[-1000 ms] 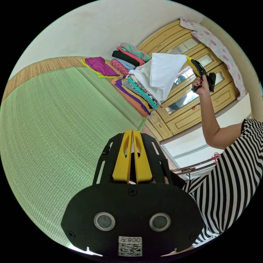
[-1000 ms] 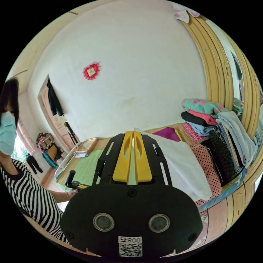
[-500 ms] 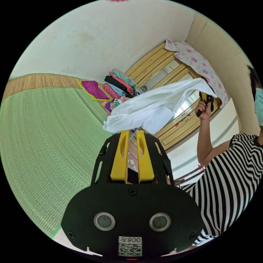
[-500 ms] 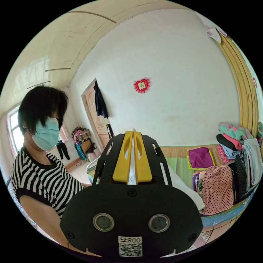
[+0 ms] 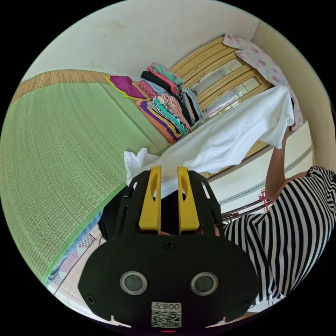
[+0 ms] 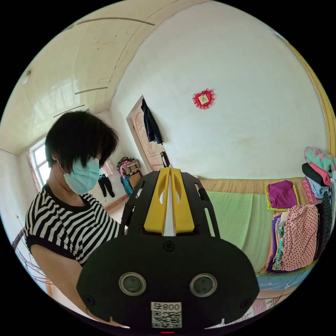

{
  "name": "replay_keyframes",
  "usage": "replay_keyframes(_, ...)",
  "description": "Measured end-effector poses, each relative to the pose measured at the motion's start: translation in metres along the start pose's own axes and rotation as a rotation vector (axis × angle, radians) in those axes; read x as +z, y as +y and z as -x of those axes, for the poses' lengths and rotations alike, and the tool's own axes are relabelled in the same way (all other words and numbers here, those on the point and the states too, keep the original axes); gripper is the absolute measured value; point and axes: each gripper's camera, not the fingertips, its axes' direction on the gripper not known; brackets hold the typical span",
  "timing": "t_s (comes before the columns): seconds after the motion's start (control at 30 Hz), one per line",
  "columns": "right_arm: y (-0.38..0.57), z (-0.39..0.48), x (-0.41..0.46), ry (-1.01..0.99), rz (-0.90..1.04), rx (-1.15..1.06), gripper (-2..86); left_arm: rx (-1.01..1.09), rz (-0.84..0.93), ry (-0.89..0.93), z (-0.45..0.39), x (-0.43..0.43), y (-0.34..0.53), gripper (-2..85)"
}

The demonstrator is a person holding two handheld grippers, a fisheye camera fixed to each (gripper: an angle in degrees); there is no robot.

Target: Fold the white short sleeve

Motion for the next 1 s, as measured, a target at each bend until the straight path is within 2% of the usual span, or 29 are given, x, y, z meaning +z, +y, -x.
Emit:
replay_keyframes(0.17, 0.008, 0.008, 0.000, -0.041, -0.002, -0.017, 0.1, -0.037, 0.064, -0.049, -0.006, 0.005, 0.015, 8.0)
replay_keyframes(0.43, 0.018, 0.011, 0.003, -0.048, -0.007, -0.015, 0.1, -0.023, 0.027, -0.097, -0.024, -0.006, 0.007, 7.9)
replay_keyframes(0.67, 0.022, 0.010, 0.010, -0.041, 0.000, -0.010, 0.1, 0.052, 0.155, -0.140, -0.046, 0.016, -0.008, 8.4)
replay_keyframes(0.83, 0.021, 0.008, 0.013, -0.035, 0.006, -0.012, 0.1, 0.043, 0.103, -0.132, -0.059, 0.009, -0.015, 8.1)
replay_keyframes(1.0, 0.022, 0.001, 0.014, -0.036, -0.001, -0.005, 0.2, 0.043, 0.127, -0.161, -0.072, 0.006, -0.019, 8.0)
